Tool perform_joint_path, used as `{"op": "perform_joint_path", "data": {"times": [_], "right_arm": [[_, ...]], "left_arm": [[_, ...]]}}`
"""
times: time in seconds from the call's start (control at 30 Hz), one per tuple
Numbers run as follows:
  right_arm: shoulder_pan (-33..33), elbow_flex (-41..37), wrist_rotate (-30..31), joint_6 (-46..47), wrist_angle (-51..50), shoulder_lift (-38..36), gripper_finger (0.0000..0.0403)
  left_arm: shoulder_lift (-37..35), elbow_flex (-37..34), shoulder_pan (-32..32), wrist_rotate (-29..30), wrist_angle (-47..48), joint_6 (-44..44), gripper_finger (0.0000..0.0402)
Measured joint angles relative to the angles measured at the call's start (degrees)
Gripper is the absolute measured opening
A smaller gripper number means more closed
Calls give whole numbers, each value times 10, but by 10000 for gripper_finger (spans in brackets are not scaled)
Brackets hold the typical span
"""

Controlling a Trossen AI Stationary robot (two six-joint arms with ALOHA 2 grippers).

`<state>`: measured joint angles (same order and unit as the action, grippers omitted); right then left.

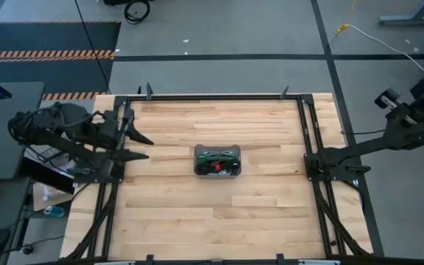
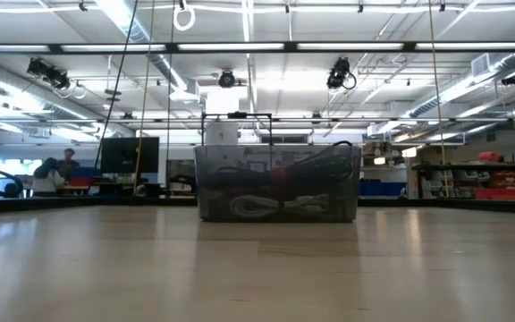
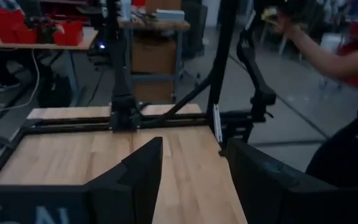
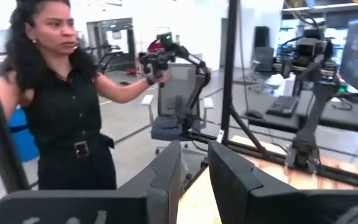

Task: Pick and place USB-C Cables
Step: Return to Home Position

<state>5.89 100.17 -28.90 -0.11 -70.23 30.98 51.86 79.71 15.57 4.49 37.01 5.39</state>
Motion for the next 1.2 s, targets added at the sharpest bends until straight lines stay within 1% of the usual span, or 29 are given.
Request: {"op": "perform_joint_path", "data": {"times": [0.17,0.37,0.53,0.63,0.7,0.8,0.9,1.2], "right_arm": [[0,-93,8,13,64,-61,88],[0,-233,50,67,134,-132,87],[0,-346,50,73,228,-204,88],[0,-402,55,88,256,-242,87],[0,-436,70,106,256,-262,87],[0,-481,99,125,257,-285,88],[0,-522,114,123,279,-306,88],[0,-592,130,111,306,-306,88]], "left_arm": [[-85,-139,0,1,-56,48,188],[-171,-256,0,2,-133,54,188],[-242,-359,0,2,-204,61,188],[-280,-419,0,2,-256,65,188],[-299,-454,0,2,-281,69,188],[-322,-494,0,7,-302,73,188],[-341,-524,0,30,-314,81,188],[-389,-608,0,64,-371,80,188]]}}
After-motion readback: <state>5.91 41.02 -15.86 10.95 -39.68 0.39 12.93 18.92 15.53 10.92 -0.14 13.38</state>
